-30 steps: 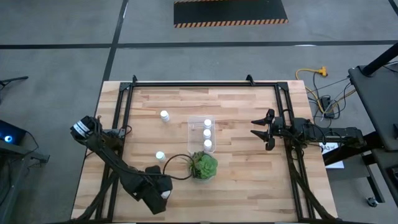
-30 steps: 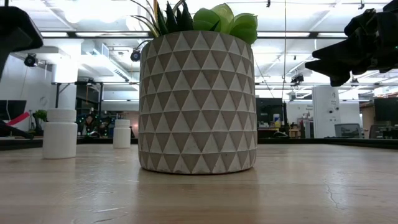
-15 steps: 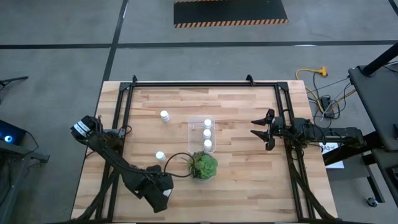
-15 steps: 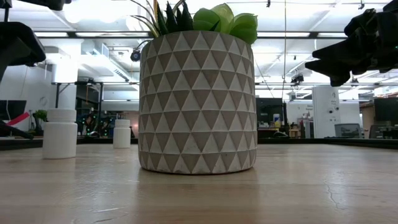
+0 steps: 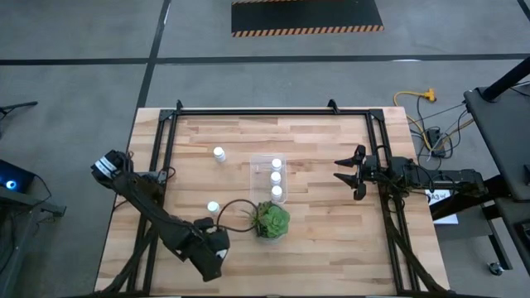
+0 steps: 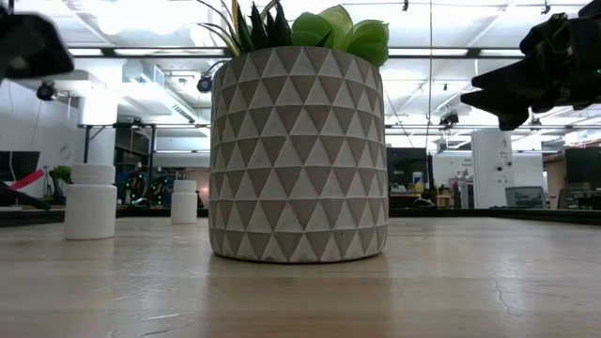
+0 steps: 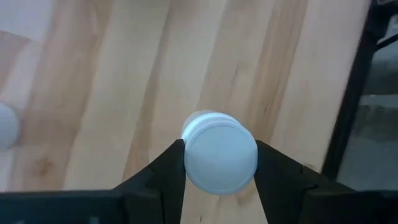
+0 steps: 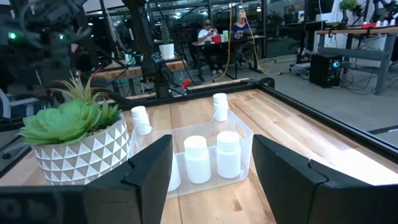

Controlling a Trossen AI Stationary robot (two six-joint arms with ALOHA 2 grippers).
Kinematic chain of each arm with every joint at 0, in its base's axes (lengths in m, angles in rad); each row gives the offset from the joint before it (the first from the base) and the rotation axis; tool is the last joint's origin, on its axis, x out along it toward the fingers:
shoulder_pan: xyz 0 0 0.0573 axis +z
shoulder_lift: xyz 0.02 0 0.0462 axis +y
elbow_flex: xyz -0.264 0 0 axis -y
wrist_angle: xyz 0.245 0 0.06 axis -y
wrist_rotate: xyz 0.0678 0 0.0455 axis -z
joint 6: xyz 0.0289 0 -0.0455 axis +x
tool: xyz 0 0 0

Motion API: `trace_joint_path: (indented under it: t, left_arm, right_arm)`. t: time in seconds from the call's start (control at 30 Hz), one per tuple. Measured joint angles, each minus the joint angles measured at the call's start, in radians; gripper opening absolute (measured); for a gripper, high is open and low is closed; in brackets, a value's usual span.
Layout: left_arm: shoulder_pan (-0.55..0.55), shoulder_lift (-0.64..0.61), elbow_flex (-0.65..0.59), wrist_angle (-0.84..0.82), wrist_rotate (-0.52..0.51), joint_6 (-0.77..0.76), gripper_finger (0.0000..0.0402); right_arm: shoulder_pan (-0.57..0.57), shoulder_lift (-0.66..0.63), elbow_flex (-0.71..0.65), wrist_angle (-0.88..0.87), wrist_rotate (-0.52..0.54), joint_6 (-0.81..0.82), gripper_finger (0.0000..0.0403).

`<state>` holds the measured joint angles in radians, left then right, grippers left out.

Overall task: Pick and place pill bottles into a basket
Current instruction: Put the white pill bottle into the transparent bin

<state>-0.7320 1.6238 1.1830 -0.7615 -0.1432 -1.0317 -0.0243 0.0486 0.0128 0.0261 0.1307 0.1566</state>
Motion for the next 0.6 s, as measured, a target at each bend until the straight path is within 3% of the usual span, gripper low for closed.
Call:
trace_joint_path:
  t: [0.3, 0.6]
  left_arm:
    - [0.061, -0.154, 0.039, -0.129, -0.024, 0.023, 0.0142]
    - [0.185, -0.185, 0.188, -0.355, -0.055, 0.211, 0.0142]
  right_arm:
    - [0.000, 0.000, 0.000, 0.000, 0.000, 0.000, 0.0210]
    - [0.000, 0.000, 0.000, 0.000, 0.000, 0.000, 0.0210]
